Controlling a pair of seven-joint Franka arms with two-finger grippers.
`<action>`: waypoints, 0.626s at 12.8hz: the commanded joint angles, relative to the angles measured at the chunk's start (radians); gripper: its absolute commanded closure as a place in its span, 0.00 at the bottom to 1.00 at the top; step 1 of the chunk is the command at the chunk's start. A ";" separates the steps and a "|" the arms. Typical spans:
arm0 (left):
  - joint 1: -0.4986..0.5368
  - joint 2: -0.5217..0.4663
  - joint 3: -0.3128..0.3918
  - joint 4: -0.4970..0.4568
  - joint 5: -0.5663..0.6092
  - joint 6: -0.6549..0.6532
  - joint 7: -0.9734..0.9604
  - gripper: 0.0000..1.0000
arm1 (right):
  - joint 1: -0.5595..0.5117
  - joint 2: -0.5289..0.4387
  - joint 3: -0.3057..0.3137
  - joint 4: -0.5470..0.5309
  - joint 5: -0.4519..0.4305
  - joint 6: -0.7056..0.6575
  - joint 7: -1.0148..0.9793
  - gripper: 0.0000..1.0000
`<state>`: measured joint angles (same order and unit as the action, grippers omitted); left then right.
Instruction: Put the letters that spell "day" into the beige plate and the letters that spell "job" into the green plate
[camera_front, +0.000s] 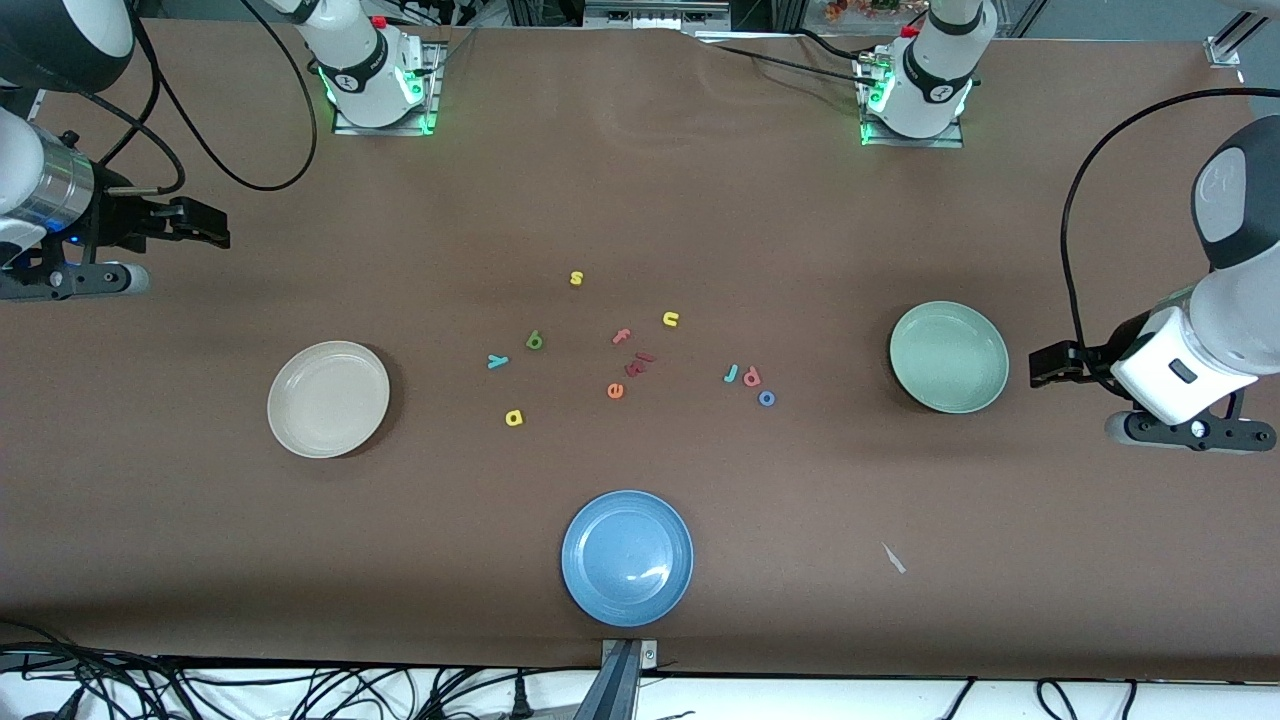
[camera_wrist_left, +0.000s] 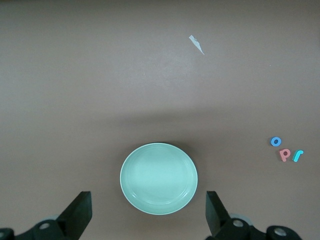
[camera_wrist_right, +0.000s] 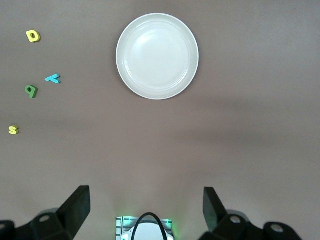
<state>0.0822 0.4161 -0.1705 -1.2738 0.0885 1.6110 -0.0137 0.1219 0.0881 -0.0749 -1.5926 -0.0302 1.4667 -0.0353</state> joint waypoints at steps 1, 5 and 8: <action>-0.004 0.007 0.005 0.027 -0.027 -0.019 0.006 0.00 | -0.008 0.016 0.003 0.028 0.015 -0.014 0.006 0.00; -0.004 0.007 0.005 0.027 -0.027 -0.019 0.004 0.00 | -0.008 0.016 0.001 0.028 0.016 -0.020 0.006 0.00; -0.004 0.007 0.005 0.027 -0.027 -0.019 0.006 0.00 | -0.008 0.016 0.000 0.029 0.016 -0.022 0.006 0.00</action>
<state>0.0822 0.4161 -0.1705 -1.2738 0.0885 1.6110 -0.0137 0.1208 0.0930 -0.0753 -1.5925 -0.0302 1.4664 -0.0353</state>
